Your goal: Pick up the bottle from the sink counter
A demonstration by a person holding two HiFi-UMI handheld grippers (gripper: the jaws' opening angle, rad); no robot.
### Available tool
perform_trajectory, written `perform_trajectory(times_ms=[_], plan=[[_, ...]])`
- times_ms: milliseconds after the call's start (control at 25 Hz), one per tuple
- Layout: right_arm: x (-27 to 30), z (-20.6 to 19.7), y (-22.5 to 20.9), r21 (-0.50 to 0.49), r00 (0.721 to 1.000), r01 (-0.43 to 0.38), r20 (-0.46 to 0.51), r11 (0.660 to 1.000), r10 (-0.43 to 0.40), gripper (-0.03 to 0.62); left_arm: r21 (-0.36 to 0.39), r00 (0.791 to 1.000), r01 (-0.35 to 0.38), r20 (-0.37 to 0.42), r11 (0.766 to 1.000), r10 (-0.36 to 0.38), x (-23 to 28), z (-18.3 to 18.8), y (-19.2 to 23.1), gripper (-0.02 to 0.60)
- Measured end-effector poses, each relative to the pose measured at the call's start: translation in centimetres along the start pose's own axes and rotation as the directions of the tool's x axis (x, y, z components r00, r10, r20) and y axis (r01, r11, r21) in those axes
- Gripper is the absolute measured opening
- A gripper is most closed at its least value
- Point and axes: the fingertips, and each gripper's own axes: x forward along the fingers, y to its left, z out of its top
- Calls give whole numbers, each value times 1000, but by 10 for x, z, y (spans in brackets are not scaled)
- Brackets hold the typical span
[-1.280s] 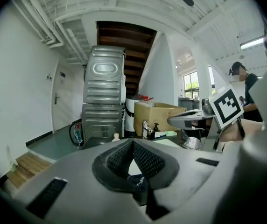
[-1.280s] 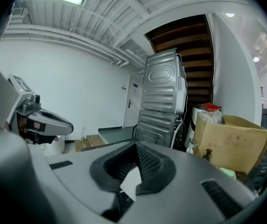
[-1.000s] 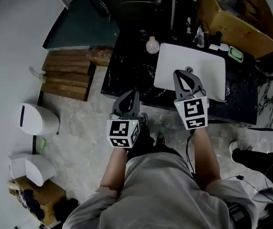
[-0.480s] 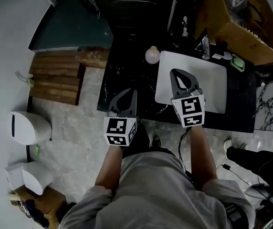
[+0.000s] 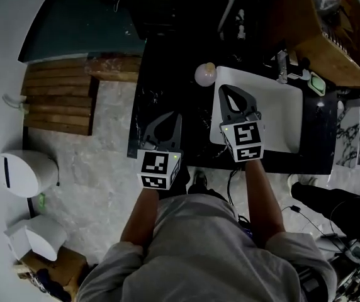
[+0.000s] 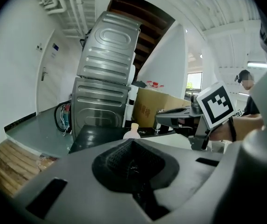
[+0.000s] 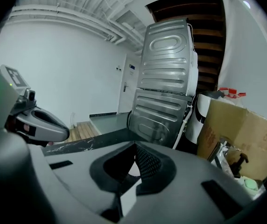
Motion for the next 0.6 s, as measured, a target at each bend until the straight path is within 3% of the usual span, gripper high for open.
perform_trajectory(times_ms=[360, 520, 600], plan=[[29, -7, -6, 5, 992, 72, -102, 997, -71, 11, -27, 989, 140, -39, 990, -141, 40, -3, 20, 12], [41, -14, -8, 43, 992, 47, -121, 998, -42, 16, -42, 985, 158, -56, 987, -160, 56, -7, 25, 12], [48, -22, -10, 72, 991, 28, -129, 997, -18, 80, -56, 985, 157, -65, 986, -160, 62, -12, 27, 12]])
